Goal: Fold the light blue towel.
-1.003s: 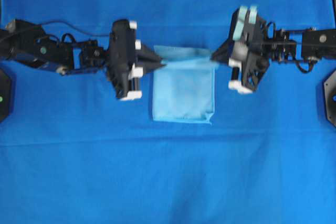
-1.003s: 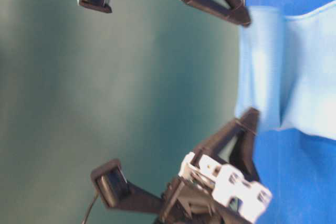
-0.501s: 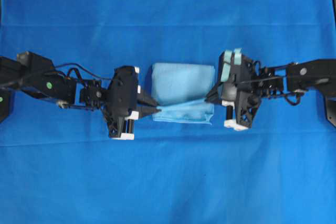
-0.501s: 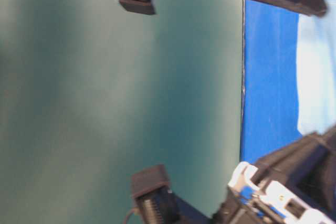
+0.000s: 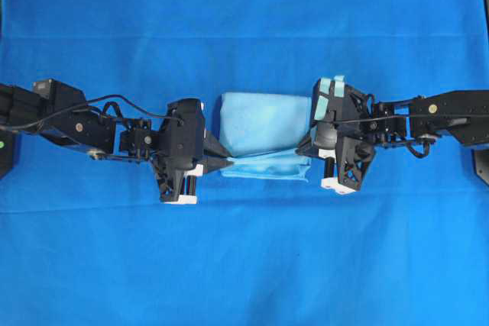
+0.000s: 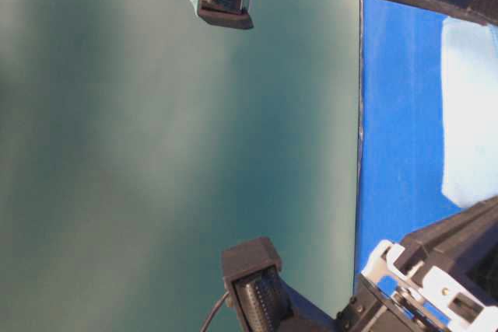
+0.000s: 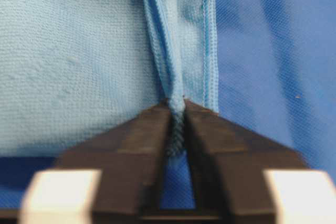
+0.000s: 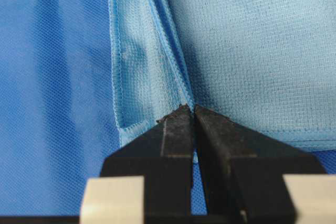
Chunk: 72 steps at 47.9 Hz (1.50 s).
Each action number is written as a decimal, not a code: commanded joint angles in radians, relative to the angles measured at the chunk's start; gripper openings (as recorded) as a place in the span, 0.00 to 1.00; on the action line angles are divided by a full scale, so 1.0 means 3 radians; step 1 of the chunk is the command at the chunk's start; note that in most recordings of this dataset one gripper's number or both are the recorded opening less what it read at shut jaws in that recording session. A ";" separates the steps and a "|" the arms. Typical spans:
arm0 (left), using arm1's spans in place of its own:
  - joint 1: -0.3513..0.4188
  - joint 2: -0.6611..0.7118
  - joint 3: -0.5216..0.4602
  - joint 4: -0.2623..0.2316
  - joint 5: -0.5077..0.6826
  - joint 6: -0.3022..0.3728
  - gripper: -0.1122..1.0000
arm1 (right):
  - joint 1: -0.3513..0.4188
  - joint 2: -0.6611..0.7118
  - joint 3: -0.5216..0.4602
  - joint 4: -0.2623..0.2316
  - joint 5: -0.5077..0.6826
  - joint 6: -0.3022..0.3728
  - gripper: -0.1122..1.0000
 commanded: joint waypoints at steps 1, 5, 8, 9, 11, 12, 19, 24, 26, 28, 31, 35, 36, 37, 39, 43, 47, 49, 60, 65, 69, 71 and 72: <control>0.0000 -0.0056 -0.0031 -0.0010 -0.0020 0.0005 0.24 | 0.0051 -0.0026 -0.0056 0.0015 -0.0010 -0.0005 0.22; 0.0000 -0.0077 -0.0031 -0.0005 -0.0010 0.0015 0.45 | 0.0087 -0.0036 -0.0082 0.0015 0.0010 -0.0010 0.47; 0.0000 -0.0123 -0.0026 -0.0005 0.0010 0.0041 0.60 | 0.0112 -0.0066 -0.0092 0.0015 0.0051 -0.0010 0.62; 0.0000 -0.0143 -0.0020 -0.0005 0.0020 0.0046 0.64 | 0.0123 -0.0082 -0.0097 0.0015 0.0072 -0.0010 0.66; 0.0000 -0.0199 -0.0010 -0.0005 0.0041 0.0051 0.71 | 0.0128 -0.0133 -0.0097 0.0015 0.0118 -0.0010 0.67; 0.0000 -0.0230 -0.0010 -0.0005 0.0056 0.0051 0.71 | 0.0133 -0.0159 -0.0097 0.0015 0.0143 -0.0010 0.66; 0.0000 -0.0542 0.0041 -0.0005 0.0210 0.0051 0.65 | 0.0133 -0.0470 -0.0097 0.0015 0.0322 -0.0010 0.59; 0.0000 -0.0798 0.0097 -0.0005 0.0337 0.0051 0.64 | 0.0133 -0.0721 -0.0072 0.0005 0.0404 -0.0015 0.60; 0.0000 -0.0926 0.0138 -0.0005 0.0389 0.0056 0.64 | 0.0138 -0.0839 -0.0051 -0.0005 0.0445 -0.0020 0.60; 0.0000 -0.1023 0.0169 -0.0005 0.0409 0.0056 0.63 | 0.0133 -0.0936 -0.0036 -0.0015 0.0481 -0.0026 0.60; 0.0000 -0.1181 0.0240 -0.0005 0.0440 0.0056 0.63 | 0.0133 -0.1064 0.0000 -0.0036 0.0532 -0.0026 0.60; -0.0005 -0.1350 0.0343 -0.0005 0.0445 0.0056 0.63 | 0.0133 -0.1258 0.0077 -0.0056 0.0568 -0.0026 0.60; -0.0010 -0.1396 0.0368 -0.0005 0.0445 0.0056 0.63 | 0.0133 -0.1304 0.0107 -0.0056 0.0568 -0.0026 0.60; -0.0015 -0.1447 0.0404 -0.0005 0.0450 0.0056 0.63 | 0.0133 -0.1345 0.0143 -0.0061 0.0562 -0.0031 0.60; -0.0031 -0.1570 0.0491 -0.0005 0.0450 0.0056 0.63 | 0.0133 -0.1462 0.0220 -0.0072 0.0557 -0.0031 0.60; -0.0056 -0.1795 0.0654 -0.0005 0.0440 0.0051 0.63 | 0.0133 -0.1692 0.0363 -0.0092 0.0542 -0.0031 0.60; -0.0077 -0.2045 0.0839 -0.0005 0.0424 0.0041 0.63 | 0.0133 -0.1948 0.0532 -0.0112 0.0486 -0.0031 0.60; -0.0077 -0.2183 0.0936 -0.0005 0.0414 0.0041 0.63 | 0.0133 -0.2091 0.0619 -0.0138 0.0450 -0.0031 0.60; -0.0077 -0.2955 0.1365 -0.0005 0.0383 0.0046 0.63 | 0.0046 -0.2838 0.1161 -0.0230 0.0210 -0.0031 0.60; -0.0072 -0.3298 0.1560 -0.0005 0.0409 0.0056 0.63 | -0.0051 -0.3073 0.1406 -0.0230 0.0107 -0.0031 0.60; -0.0066 -0.3518 0.1708 -0.0005 0.0424 0.0051 0.63 | -0.0123 -0.3180 0.1570 -0.0230 -0.0026 -0.0031 0.60; -0.0061 -0.3620 0.1779 -0.0005 0.0424 0.0051 0.63 | -0.0153 -0.3206 0.1636 -0.0230 -0.0107 -0.0031 0.60; -0.0056 -0.3661 0.1815 -0.0005 0.0419 0.0051 0.63 | -0.0169 -0.3211 0.1672 -0.0225 -0.0143 -0.0031 0.60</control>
